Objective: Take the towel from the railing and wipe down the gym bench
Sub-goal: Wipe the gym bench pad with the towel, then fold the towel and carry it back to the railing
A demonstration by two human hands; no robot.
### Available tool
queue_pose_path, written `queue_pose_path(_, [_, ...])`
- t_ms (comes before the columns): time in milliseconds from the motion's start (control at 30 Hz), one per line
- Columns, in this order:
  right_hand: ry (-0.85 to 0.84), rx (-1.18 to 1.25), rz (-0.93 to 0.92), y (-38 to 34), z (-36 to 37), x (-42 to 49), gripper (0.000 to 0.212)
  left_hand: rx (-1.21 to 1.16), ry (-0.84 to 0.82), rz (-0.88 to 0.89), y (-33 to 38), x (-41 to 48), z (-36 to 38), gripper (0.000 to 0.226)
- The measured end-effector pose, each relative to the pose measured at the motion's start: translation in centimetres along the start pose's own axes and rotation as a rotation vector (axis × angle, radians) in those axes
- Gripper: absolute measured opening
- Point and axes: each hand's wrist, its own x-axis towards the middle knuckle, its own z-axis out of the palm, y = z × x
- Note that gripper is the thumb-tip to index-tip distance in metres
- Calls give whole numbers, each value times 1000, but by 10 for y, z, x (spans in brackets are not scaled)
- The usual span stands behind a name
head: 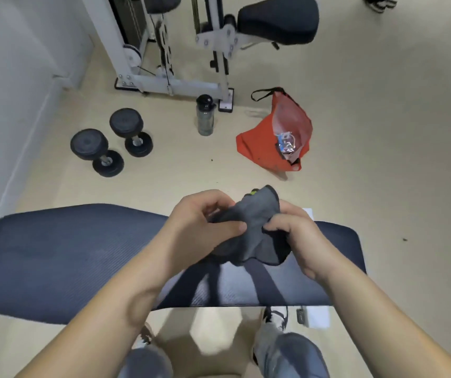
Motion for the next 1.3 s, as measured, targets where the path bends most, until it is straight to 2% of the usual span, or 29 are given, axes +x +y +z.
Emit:
queue_pose_path(100, [41,0,21,-54,-14,-73,43,56,-43,10,76,-35,9,12])
queue_pose_path(267, [246,-30,2,-86,-42,-189,30,51,-310,28,159,-81,47,11])
queue_pose_path(433, [553,114,-16,-55,-74,-300,24,186,-584,125,200,-123,123,17])
queue_pose_path(567, [787,273,-20,-16,-117,-395,20,322,-831,234,226,-168,213,35])
queue_pose_path(633, [894,362,-34,8,-142,-445,18,387,-941,276,232,-192,266,44])
queue_pose_path(733, [1037,511,-64,52,-180,-516,15,488,-974,312,228,-222,351,44])
queue_pose_path(900, [1283,756,-52,134,-231,-642,24,435,-1100,146,213,-299,504,36])
queue_pose_path(1033, [1438,943,-105,178,-235,-734,26,446,-1242,72,201,-382,597,31])
queue_pose_path(1167, [1619,1144,-189,215,-220,-801,28,538,-1489,47,192,-460,668,29])
queue_pose_path(1300, [1799,1405,-256,249,-210,-852,31,638,-1805,-85,183,-534,731,13])
